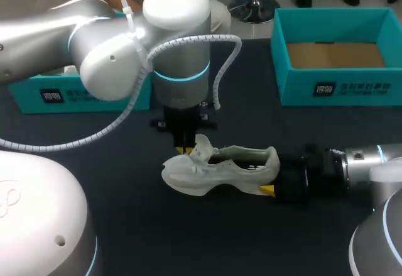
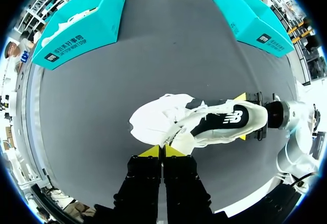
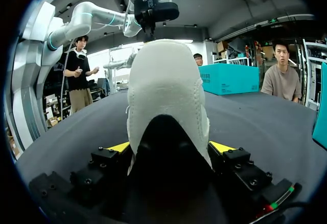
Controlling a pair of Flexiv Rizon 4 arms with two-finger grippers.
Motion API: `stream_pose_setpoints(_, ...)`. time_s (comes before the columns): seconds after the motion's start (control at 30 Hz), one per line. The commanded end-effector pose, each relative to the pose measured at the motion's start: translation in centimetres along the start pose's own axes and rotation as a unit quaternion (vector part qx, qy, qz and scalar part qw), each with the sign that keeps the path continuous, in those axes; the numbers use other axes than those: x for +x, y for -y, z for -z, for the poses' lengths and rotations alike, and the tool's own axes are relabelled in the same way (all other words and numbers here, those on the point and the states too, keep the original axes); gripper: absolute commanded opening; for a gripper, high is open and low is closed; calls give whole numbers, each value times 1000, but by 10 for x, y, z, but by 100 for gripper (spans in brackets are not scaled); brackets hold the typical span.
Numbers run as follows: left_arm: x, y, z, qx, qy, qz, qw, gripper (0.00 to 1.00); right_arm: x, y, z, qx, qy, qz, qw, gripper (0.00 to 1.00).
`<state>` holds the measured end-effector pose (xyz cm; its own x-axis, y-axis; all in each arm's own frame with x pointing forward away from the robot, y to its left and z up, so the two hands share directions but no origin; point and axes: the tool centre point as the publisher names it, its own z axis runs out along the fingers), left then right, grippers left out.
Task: Take the shoe out of the shoebox, open the shoe tongue, remove and reinsert the insole, then place the shoe into the shoebox
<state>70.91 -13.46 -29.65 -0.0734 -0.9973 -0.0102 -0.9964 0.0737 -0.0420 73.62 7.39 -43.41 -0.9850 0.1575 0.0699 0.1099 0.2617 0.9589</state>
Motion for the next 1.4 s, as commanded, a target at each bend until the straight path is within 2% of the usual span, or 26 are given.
stream_pose_setpoints(0.03,-10,-1,-8,-4,-8,5,1000,0,2,5,-2,1,1,0,1000,0)
stream_pose_setpoints(0.27,-19,-1,-15,-13,-4,16,1000,0,2,5,-2,1,1,0,1000,0)
stream_pose_setpoints(0.63,-19,-1,-16,-15,-1,14,1000,1,2,5,-2,1,1,0,1000,0)
stream_pose_setpoints(0.67,-18,-1,-13,-11,-3,8,1000,8,2,5,-2,1,1,0,1000,0)
stream_pose_setpoints(0.7,-18,0,-11,-10,-4,8,1000,27,2,5,-2,1,1,0,1000,0)
stream_pose_setpoints(0.8,-16,2,-2,1,-11,2,1000,56,2,5,-2,1,1,0,1000,0)
stream_pose_setpoints(0.87,-14,4,4,6,-12,0,1000,90,2,5,-2,1,1,0,1000,0)
stream_pose_setpoints(0.9,-13,5,7,9,-13,-1,1000,100,2,5,-2,1,1,0,1000,0)
stream_pose_setpoints(1.13,-2,12,27,35,-19,-30,999,100,2,5,-2,1,1,0,1000,0)
stream_pose_setpoints(1.27,11,7,47,80,-20,-163,983,100,2,5,-2,1,1,0,1000,0)
stream_pose_setpoints(1.33,16,-1,59,116,-23,-254,960,100,2,5,-2,1,1,0,1000,0)
stream_pose_setpoints(1.4,16,-1,59,116,-23,-254,960,100,2,5,-2,1,1,0,1000,0)
